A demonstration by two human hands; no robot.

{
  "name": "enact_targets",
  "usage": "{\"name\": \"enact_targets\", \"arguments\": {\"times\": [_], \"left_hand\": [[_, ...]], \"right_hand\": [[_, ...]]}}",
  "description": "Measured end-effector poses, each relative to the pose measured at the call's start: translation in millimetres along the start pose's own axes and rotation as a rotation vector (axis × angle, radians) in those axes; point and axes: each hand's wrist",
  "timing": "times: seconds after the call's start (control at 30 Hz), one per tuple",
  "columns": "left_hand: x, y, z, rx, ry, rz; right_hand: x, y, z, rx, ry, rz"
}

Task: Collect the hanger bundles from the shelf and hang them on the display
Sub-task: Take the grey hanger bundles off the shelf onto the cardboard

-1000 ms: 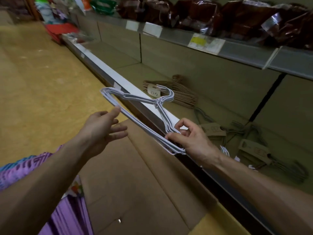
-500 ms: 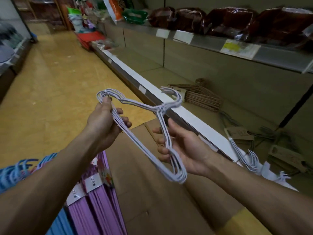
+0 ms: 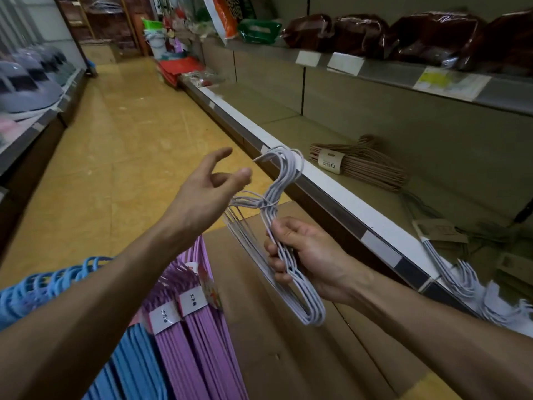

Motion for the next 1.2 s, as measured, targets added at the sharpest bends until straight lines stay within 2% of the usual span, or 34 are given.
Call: {"name": "enact_targets", "arguments": {"times": [0.13, 0.3, 0.47, 0.6, 0.73, 0.8, 1.0, 1.2], "left_hand": [[-4, -16, 13, -0.057, -0.033, -0.119], [-4, -21, 17, -0.096, -0.039, -0.075], [-4, -21, 14, -0.197, 0.031, -0.087], [-3, -22, 7, -0.186, 0.037, -0.108], [-4, -24, 3, 0.003, 0.033, -0.192], [-3, -21, -2, 0.112, 0.085, -0.217], [-3, 5, -25, 0.49, 0.166, -0.2], [-4, 31, -55, 0.721, 0.225, -0.185]], "right_hand": [[3, -11, 5, -0.1, -0.019, -0.023], [3, -12, 7, -0.234, -0.075, -0.087], [2, -2, 5, -0.273, -0.123, -0.153], [3, 2, 2, -0.353, -0.188, -0.195], [7, 7, 11, -0.503, -0.222, -0.165], [10, 10, 24, -0.554, -0.237, -0.115], [29, 17, 63, -0.732, -0.291, 0.012], [61, 7, 102, -0.845, -0.322, 0.019]]}}
Point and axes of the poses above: each hand's wrist, its own x-axis towards the middle knuckle, its own y-axis out of the back of the hand, z = x × y, and after that the axes turned 15 degrees about -x, right-handed
